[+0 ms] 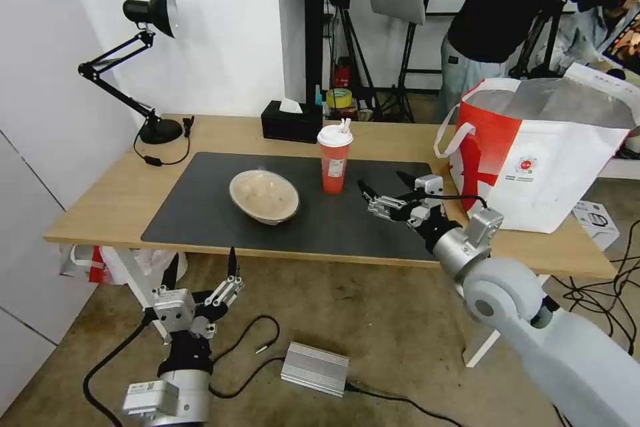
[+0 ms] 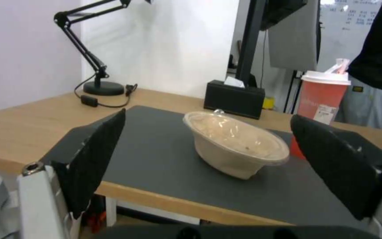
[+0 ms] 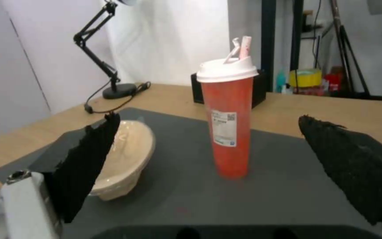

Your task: Pick up the trash from the table and place it into the takeout bag.

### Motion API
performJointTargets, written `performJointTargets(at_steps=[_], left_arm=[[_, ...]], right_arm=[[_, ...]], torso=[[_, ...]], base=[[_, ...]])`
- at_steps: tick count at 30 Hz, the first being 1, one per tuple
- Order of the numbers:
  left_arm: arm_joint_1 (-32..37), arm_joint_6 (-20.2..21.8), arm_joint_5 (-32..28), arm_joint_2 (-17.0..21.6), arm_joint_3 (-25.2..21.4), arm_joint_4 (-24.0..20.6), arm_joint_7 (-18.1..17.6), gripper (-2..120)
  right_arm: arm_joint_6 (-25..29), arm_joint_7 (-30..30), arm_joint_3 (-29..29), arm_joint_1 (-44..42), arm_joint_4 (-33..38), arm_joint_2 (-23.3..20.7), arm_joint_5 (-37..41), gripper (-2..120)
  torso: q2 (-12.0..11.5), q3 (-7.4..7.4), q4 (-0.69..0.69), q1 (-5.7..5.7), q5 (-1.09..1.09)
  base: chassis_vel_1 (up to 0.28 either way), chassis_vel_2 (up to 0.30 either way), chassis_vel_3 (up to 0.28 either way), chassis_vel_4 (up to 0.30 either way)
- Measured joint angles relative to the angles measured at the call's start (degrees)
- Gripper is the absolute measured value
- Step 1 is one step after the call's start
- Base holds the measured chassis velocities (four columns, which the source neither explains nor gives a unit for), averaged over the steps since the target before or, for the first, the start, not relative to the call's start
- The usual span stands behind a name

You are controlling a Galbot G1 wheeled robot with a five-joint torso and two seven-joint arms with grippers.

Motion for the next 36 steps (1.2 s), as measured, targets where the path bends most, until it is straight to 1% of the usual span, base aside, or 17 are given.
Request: performJointTargets(at_steps=[15,36], left_arm=[[0.07,0.02,0.27,-0.26,0.37,-0.65,0.10,100],[0.07,0.03,0.31,-0.60,0.48,-0.56,0.08,100]], right_arm=[[-3.17,0.89,-1.68,4.11,-2.25,-0.58,1.59,100],[-3.70,1.03,-5.80,10.38,-7.78,0.29,2.82,100]], torso=[[0.00,0.00,0.00,0.00,0.00],[0.01,0.00,0.00,0.00,0.00]], base=[[0.000,0.000,0.000,0.000],[0.000,0.000,0.000,0.000]])
